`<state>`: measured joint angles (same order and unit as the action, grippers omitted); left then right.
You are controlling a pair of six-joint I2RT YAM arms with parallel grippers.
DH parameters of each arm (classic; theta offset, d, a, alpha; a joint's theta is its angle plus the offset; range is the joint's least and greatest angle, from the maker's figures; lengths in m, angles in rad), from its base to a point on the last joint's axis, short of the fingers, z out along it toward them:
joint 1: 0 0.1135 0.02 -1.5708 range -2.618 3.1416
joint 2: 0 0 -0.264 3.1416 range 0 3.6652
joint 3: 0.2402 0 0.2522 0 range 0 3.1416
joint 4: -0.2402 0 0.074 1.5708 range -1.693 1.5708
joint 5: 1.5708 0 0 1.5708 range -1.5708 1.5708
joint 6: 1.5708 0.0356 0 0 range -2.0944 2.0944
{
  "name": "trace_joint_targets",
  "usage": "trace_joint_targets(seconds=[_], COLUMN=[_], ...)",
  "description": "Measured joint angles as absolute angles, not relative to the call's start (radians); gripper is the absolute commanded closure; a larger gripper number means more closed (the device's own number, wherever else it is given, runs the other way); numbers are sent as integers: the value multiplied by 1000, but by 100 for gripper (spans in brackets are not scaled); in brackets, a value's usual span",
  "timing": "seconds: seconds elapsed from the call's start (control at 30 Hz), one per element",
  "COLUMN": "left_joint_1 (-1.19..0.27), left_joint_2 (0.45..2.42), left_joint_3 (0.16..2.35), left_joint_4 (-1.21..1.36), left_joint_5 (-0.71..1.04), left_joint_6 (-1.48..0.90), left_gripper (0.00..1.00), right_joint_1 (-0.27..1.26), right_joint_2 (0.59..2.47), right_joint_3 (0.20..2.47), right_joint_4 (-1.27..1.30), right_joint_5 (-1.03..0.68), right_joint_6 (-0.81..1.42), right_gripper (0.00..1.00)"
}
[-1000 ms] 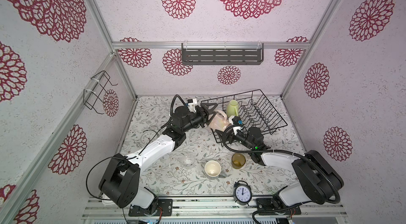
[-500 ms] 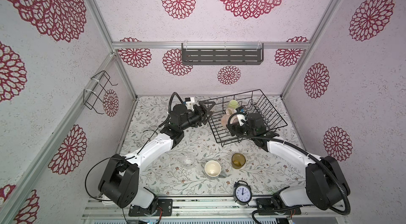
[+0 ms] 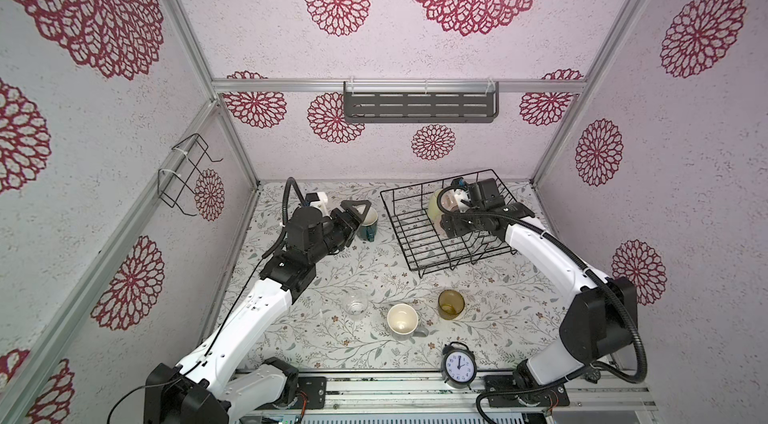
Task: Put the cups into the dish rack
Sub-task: 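Lower the pink mug upright beside the green mug with the right while the left withdraws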
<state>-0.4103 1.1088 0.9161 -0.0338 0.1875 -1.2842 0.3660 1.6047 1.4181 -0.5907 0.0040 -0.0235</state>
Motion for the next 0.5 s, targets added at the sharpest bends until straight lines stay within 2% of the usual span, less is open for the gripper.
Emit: trace_joint_targets(seconds=[0.5], left_joint_1=[-362], left_joint_2=[1028], left_joint_3=[884], left_joint_4=[-292], left_joint_5=[89], left_joint_6=[-1153], left_gripper=[18], right_joint_1=[284], right_joint_2=[1820], right_joint_3=[1649], right_joint_4=[-814], right_joint_5=[-23], right_joint_6=[-18], right_gripper=[68])
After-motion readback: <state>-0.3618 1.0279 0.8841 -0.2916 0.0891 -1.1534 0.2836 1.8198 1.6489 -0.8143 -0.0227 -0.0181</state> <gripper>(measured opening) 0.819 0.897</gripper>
